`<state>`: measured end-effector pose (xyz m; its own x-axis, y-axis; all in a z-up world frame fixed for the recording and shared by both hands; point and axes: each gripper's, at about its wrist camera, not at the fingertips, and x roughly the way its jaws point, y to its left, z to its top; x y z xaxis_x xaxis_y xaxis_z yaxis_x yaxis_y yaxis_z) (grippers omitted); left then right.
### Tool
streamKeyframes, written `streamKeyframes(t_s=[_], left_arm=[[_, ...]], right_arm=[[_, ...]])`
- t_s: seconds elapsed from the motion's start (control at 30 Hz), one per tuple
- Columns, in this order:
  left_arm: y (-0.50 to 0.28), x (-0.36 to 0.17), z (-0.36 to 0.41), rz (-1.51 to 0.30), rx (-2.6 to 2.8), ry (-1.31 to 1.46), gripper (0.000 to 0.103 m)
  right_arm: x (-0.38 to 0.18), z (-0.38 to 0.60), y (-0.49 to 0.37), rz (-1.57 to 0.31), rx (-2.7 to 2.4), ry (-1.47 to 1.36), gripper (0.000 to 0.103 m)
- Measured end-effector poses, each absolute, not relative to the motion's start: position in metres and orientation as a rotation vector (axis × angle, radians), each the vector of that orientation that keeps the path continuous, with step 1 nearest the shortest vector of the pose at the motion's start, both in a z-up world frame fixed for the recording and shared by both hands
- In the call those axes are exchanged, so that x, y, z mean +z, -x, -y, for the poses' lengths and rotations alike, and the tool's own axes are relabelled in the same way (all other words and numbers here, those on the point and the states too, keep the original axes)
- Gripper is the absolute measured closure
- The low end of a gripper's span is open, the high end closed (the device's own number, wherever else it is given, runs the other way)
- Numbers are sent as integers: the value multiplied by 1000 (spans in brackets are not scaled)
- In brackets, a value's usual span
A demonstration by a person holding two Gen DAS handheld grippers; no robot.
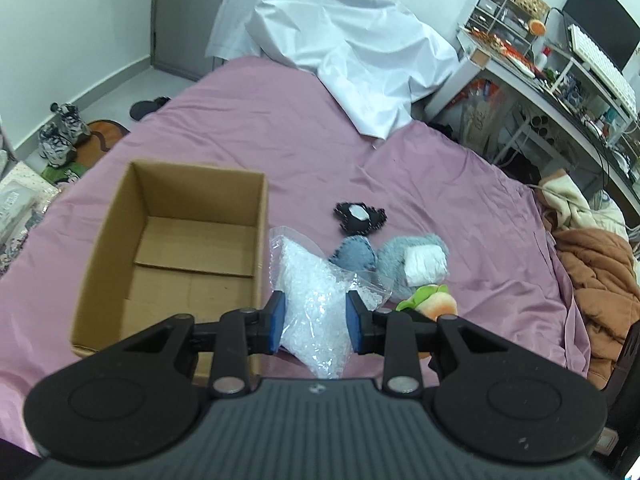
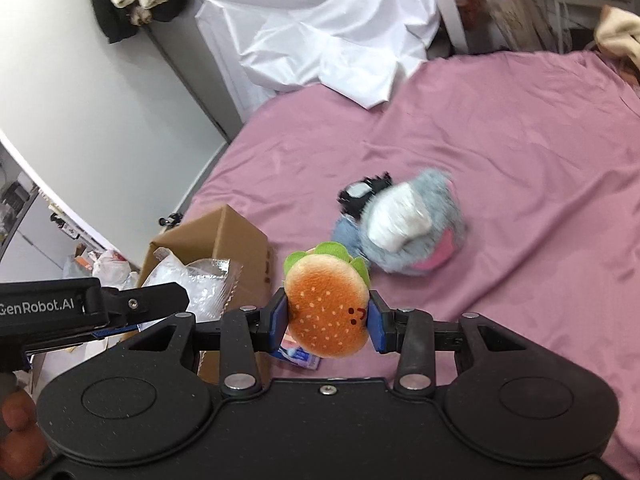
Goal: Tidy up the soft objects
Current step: 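Carry the hamburger plush with the right gripper while the left carries the bead bag to the box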
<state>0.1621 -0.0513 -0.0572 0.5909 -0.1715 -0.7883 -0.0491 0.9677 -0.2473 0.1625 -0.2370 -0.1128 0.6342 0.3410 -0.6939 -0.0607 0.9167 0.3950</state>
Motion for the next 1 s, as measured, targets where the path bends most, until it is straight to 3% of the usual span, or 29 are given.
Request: streamKeyframes(t_s=[1.0], left_arm=[[-173, -20, -16, -832, 79, 266, 72]], right_arm=[[-71, 160, -211, -752, 501, -162, 63]])
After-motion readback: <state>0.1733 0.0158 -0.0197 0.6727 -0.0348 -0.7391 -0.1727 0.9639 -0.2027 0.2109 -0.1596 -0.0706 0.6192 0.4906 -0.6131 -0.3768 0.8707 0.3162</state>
